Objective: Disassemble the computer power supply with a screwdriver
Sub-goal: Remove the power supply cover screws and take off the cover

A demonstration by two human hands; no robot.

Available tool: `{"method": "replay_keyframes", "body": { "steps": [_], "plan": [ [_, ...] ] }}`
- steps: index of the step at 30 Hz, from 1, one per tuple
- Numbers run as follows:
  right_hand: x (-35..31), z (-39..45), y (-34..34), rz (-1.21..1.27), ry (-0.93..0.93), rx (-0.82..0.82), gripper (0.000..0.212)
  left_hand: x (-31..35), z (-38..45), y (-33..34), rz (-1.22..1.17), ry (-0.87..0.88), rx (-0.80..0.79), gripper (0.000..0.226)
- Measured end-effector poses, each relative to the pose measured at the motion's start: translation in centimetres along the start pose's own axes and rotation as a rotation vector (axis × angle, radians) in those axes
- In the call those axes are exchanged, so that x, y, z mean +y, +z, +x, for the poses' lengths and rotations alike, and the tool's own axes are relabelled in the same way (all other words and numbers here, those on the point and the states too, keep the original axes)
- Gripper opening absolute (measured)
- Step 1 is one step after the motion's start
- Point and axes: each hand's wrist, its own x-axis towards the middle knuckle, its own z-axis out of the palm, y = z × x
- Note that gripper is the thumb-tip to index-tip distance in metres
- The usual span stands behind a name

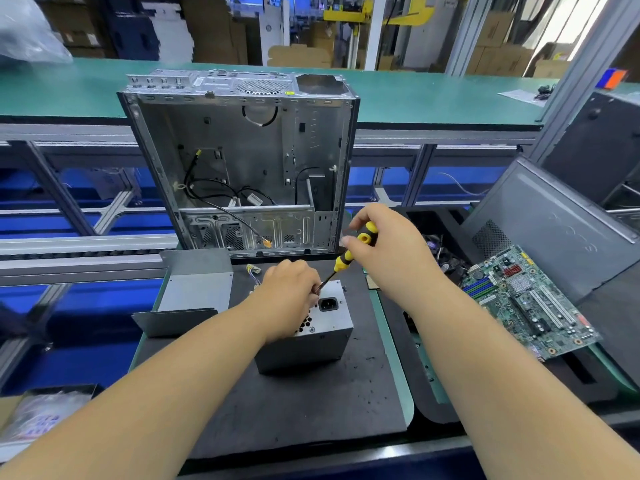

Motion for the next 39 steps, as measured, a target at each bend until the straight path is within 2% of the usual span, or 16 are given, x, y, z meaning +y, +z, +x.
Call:
{"method": "replay_keyframes", "body": {
  "steps": [2,4,9,12,18,23,31,35,39],
  "plan": [
    [0.8,0.0,-0.2,0.101,0.064,0.066,0.012,0.1,0.1,-0.2,-0.123,-0.061,0.008,0.015],
    [1.7,-0.1,-0.7,0.2,0.143,0.114,0.014,0.2,0.3,-0.4,-0.261,-0.14,0.022,0.014],
    [4.8,-0.3,-2.0,0.303,0.342,0.089,0.038,1.1,1.5,-0.3,-0.452,-0.263,0.098,0.017],
    [6.7,-0.5,-2.4,0.344,0.396,0.041,0.03,1.7,2.3,-0.2,-0.516,-0.288,0.141,0.019],
    [9.5,0.5,-2.2,0.764,0.639,0.008,0.019,1.8,4.6,-0.2,-0.655,-0.344,0.139,0.014],
    [10.9,1.2,-1.1,0.855,0.762,-0.017,0.012,0.5,8.1,0.0,-0.584,-0.359,-0.02,0.01],
    [11.9,1.9,0.7,0.83,0.869,-0.024,0.012,-0.8,14.7,1.7,-0.306,-0.076,-0.457,0.006],
    [11.8,2.4,1.3,0.81,0.926,0.016,0.016,-1.3,17.3,4.4,-0.135,0.041,-0.606,0.006],
    [11.9,2.5,1.8,0.75,0.985,0.027,0.018,-2.3,18.5,6.6,-0.051,0.106,-0.691,0.013]
  ]
}}
